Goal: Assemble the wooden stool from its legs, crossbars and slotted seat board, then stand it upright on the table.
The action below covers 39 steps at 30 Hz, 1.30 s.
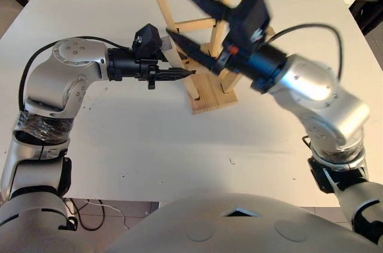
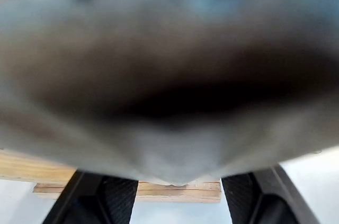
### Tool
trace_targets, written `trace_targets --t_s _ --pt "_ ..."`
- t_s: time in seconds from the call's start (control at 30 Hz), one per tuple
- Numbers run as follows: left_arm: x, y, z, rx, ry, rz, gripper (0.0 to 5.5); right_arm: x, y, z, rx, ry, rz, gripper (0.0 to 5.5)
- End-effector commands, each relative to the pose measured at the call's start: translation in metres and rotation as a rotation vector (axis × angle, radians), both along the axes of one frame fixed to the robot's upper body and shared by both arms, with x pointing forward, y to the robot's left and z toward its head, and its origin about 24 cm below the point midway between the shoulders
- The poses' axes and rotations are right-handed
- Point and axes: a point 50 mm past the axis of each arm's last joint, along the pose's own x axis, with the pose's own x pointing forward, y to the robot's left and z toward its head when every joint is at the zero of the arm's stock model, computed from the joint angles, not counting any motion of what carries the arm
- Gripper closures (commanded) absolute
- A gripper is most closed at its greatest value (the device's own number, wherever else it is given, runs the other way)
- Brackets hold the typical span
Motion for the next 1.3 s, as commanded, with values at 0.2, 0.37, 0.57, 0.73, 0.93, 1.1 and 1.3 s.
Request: trace_targets --t_s 0.2,0.37,0.57,0.73,0.93,1.1,1.3 --pt "-0.008 0.002 -0.031 0.079 0.185 0.072 3.46 0.004 -0.011 -0.014 -0.175 -0.136 -0.179 4.17" --pt "-0.011 0.001 -0.035 0.071 0.193 0.095 3.46 0.000 -0.013 -0.044 -0.318 -0.095 -0.164 4.96" --pt "-0.015 -0.001 -0.038 0.079 0.191 0.100 3.46 -0.002 -0.018 -0.087 -0.452 0.028 -0.157 5.50" --pt "-0.012 -0.001 -0.035 0.097 0.186 0.094 3.46 0.000 -0.017 -0.074 -0.406 -0.004 -0.148 5.50" --pt "-0.014 0.003 -0.038 0.112 0.198 0.105 3.46 0.015 -0.018 -0.025 -0.219 -0.147 -0.232 5.50" --pt "-0.014 -0.001 -0.037 0.108 0.200 0.088 3.46 0.002 -0.019 -0.090 -0.466 0.019 -0.165 5.50" --pt "-0.013 -0.001 -0.036 0.135 0.201 0.066 3.46 0.003 -0.014 -0.069 -0.347 0.022 -0.149 5.50"
